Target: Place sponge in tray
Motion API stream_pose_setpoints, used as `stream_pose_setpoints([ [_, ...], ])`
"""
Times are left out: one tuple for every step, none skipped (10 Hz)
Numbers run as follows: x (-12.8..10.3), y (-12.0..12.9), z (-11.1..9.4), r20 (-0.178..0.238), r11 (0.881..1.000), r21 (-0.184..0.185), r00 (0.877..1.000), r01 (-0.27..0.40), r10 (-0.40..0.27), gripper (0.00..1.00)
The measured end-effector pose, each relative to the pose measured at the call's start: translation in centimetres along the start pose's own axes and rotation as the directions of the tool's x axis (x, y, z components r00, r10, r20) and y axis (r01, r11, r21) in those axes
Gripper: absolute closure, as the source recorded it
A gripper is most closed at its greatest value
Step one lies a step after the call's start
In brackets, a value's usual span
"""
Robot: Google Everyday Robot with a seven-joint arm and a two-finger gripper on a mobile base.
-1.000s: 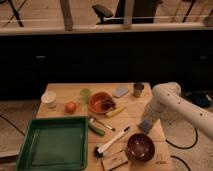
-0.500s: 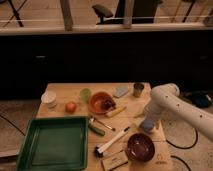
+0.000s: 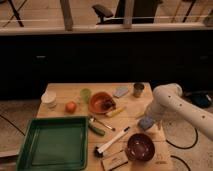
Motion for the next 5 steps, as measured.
stream_pose_setpoints([
  [0.07,-0.08,0.00,-0.003,1.000,0.000,1.000,0.006,-0.006,0.20],
  [0.00,0.01,-0.13,-0.005,1.000,0.002,1.000,-0.001,0.001,0.20],
  [0.04,0.22,-0.37,-0.013,1.000,0.011,1.000,-0.027,0.027,0.20],
  [0.15,0.08,-0.46,-0.018,0.999,0.017,0.999,-0.044,0.044,0.20],
  [0.32,-0.05,-0.52,-0.023,0.998,0.022,0.998,-0.062,0.063,0.20],
])
